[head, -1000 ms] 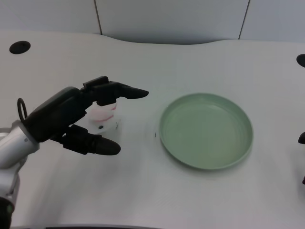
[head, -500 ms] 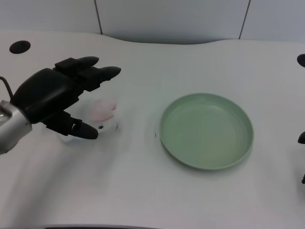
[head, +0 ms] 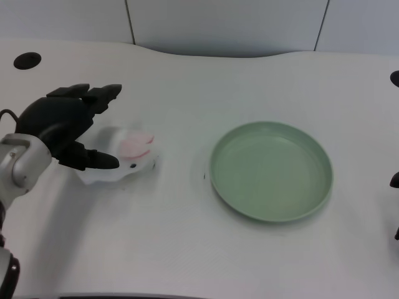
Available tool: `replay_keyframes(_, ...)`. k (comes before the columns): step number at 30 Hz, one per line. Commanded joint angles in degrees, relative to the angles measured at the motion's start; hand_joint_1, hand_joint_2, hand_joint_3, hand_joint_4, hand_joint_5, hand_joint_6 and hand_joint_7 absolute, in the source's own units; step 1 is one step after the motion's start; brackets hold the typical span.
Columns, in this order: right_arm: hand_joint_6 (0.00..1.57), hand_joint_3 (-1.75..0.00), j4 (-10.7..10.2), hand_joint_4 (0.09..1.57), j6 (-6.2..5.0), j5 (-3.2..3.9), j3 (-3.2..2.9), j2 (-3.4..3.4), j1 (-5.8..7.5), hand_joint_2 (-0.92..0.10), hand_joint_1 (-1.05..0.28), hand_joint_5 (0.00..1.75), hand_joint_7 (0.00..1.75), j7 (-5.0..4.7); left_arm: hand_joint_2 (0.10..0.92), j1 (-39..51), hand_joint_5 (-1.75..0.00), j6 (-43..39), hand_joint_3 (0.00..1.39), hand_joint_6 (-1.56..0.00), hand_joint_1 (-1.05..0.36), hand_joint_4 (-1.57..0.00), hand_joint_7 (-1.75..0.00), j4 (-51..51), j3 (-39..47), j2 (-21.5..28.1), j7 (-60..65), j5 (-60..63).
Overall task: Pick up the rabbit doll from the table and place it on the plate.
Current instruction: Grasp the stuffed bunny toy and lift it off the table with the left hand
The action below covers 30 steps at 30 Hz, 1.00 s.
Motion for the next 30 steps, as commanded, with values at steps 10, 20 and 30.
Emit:
replay_keyframes(10,1.20,-0.13,-0.8,1.49,-2.08,-0.53,0.63,-0.38,0.77,-0.92,-0.40,1.75,1.75,-1.54,0.921,-3.2,0.00,8.4,0.44,0.00,-1.05,0.00,0.00,2.2,-3.1,-5.1,-3.7,-1.4)
replay_keyframes(20,1.30,-0.17,-0.7,1.57,-3.30,-0.75,0.91,-0.37,0.96,-0.92,-0.39,1.75,1.75,-0.91,0.921,-4.0,0.00,16.0,0.40,0.00,-1.05,0.00,0.00,3.4,-8.8,-7.3,-4.4,1.7)
replay_keyframes(30,1.27,-0.17,-0.7,1.57,-2.20,0.11,0.45,-0.04,0.92,-0.92,-0.37,1.75,1.75,-0.01,0.921,-4.1,-0.14,18.8,0.34,-0.18,-1.05,-0.26,-0.07,3.8,-11.9,-7.4,-3.2,3.1)
